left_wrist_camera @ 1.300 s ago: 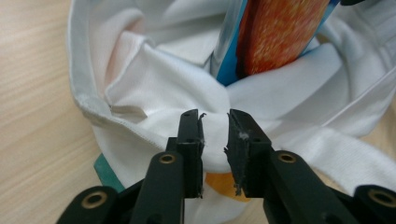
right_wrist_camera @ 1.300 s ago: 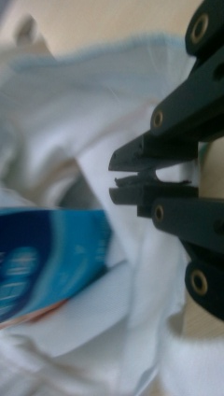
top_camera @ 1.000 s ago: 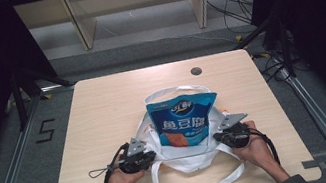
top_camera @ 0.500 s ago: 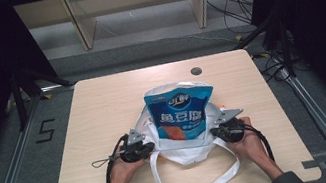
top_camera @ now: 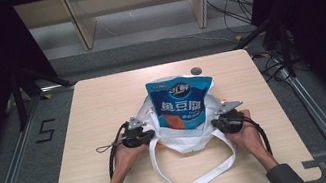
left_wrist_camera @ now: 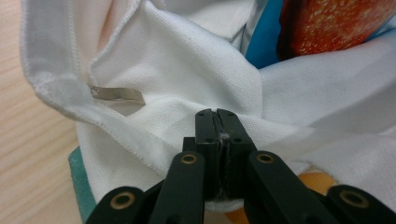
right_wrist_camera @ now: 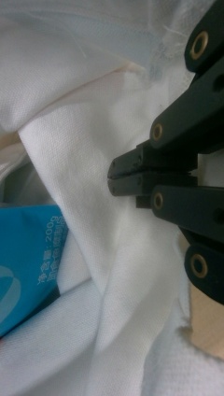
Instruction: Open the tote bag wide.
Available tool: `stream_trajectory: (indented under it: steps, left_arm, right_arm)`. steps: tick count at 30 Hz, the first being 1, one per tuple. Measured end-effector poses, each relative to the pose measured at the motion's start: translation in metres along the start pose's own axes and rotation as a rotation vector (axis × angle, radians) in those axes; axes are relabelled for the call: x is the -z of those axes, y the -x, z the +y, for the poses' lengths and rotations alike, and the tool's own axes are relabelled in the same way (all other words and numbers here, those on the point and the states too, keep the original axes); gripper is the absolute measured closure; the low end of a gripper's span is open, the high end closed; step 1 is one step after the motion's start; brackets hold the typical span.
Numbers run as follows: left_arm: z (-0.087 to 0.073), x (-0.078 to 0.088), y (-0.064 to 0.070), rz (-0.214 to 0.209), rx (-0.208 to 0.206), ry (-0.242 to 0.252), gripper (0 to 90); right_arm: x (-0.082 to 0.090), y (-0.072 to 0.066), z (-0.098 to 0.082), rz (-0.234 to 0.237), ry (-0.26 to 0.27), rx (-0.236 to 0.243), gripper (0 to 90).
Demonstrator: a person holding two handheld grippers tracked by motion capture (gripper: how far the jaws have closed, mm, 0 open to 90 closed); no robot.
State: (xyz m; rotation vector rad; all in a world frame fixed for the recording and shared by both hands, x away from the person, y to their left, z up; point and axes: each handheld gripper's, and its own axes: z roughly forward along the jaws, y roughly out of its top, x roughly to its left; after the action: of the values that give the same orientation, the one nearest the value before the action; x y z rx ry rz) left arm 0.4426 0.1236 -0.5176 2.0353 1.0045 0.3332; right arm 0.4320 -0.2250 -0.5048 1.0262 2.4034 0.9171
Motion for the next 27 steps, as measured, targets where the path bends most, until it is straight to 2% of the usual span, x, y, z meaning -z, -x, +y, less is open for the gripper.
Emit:
stream_trajectory:
  steps: [4,6,8,9,10,12,13,15,17,18,20,23,25,27]
  left_arm:
    - [0.005,-0.004,-0.003,0.000,-0.012,-0.007,86.9]
    - [0.007,-0.007,-0.004,0.004,-0.015,-0.009,86.9]
    - [0.008,-0.008,-0.005,0.002,-0.005,-0.004,86.9]
    - [0.008,-0.009,-0.005,0.002,0.001,0.001,86.9]
    - [0.009,-0.010,-0.006,0.003,0.002,0.004,86.9]
    - [0.010,-0.011,-0.007,0.004,-0.005,-0.004,86.9]
    - [0.011,-0.011,-0.007,0.007,-0.002,-0.003,86.9]
    - [0.013,-0.014,-0.009,0.009,0.000,0.003,86.8]
    - [0.014,-0.016,-0.011,0.008,0.011,0.009,86.7]
    - [0.015,-0.017,-0.011,0.012,0.014,0.014,86.7]
    - [0.016,-0.018,-0.011,0.017,0.014,0.013,86.7]
    - [0.016,-0.018,-0.011,0.016,-0.005,0.002,86.6]
    - [0.016,-0.018,-0.010,0.027,-0.010,0.021,86.2]
    - [0.016,-0.018,-0.011,0.014,-0.004,0.016,85.1]
  right_arm:
    - [-0.001,0.008,0.002,0.003,-0.020,0.001,90.0]
    - [-0.003,0.009,0.003,-0.004,-0.015,-0.010,90.0]
    - [-0.005,0.012,0.003,-0.011,-0.001,-0.009,90.0]
    - [-0.006,0.013,0.004,-0.005,-0.005,-0.024,90.0]
    - [-0.007,0.014,0.004,-0.015,0.004,-0.008,90.0]
    - [-0.007,0.015,0.006,-0.007,-0.012,-0.024,90.0]
    - [-0.009,0.016,0.006,-0.018,0.014,-0.015,90.0]
    - [-0.008,0.018,0.007,-0.010,-0.013,-0.018,90.0]
    - [-0.011,0.019,0.008,-0.025,0.008,-0.018,90.0]
    - [-0.010,0.019,0.008,-0.015,-0.009,-0.023,90.0]
    - [-0.011,0.021,0.009,-0.027,-0.001,-0.018,90.0]
    - [-0.011,0.022,0.009,-0.022,-0.005,-0.025,90.0]
    - [-0.011,0.022,0.009,-0.023,-0.004,-0.020,90.0]
    - [-0.011,0.022,0.009,-0.025,-0.002,-0.022,90.0]
